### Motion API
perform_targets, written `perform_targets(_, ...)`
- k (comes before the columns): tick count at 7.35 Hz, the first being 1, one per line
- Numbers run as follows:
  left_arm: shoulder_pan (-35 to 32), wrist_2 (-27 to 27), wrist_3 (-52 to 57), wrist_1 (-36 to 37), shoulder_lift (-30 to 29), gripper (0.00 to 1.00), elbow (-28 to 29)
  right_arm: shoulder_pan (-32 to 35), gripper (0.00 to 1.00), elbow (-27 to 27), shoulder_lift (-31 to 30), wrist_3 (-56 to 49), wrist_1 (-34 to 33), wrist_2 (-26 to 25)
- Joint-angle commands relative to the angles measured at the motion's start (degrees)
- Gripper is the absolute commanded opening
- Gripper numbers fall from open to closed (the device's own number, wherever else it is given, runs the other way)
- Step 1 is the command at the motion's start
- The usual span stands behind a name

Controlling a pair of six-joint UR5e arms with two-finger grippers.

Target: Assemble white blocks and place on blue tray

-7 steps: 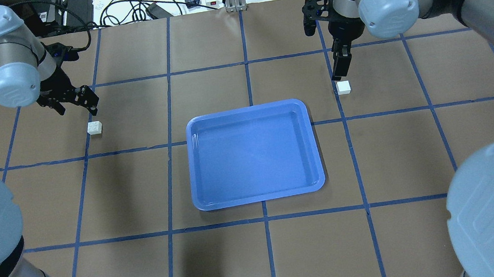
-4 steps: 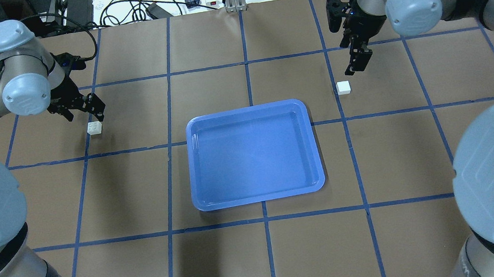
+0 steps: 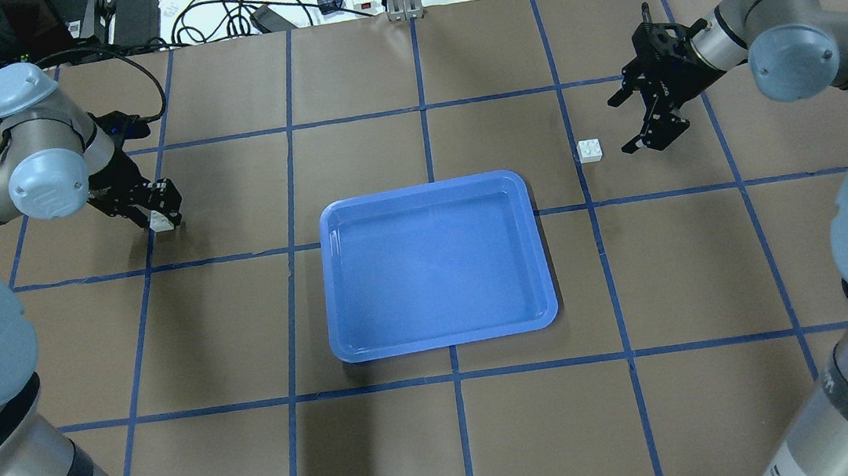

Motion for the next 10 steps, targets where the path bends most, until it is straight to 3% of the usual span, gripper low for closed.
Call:
perform_targets(1, 0.03, 0.43, 0.02, 0.01, 0.16, 0.41, 0.02, -1.34, 1.00, 3.76, 0.11, -0.80, -1.72, 5.13)
perform_targets(3, -0.31, 0.35, -3.46, -0.86, 1.91, 0.38, -0.07, -1.35, 1.00, 3.87, 1.95, -0.72, -3.22, 5.05)
perform_targets(6, -8.11, -4.22, -27.48, -7.36, 7.70, 0.31, -0.33, -1.35, 1.00, 3.86, 2.49, -0.80, -3.84, 6.11)
perform_targets(9, -19.09, -4.40, -53.93, -8.08, 10.00, 0.30, -0.51, -1.26, 0.87, 3.86, 2.66, -0.80, -4.89, 6.37)
perform_targets(10, -22.35, -4.57, -65.95, -8.08, 9.83, 0.28, -0.59, -1.26, 0.72, 3.86, 2.75, -1.76, -4.89, 6.37)
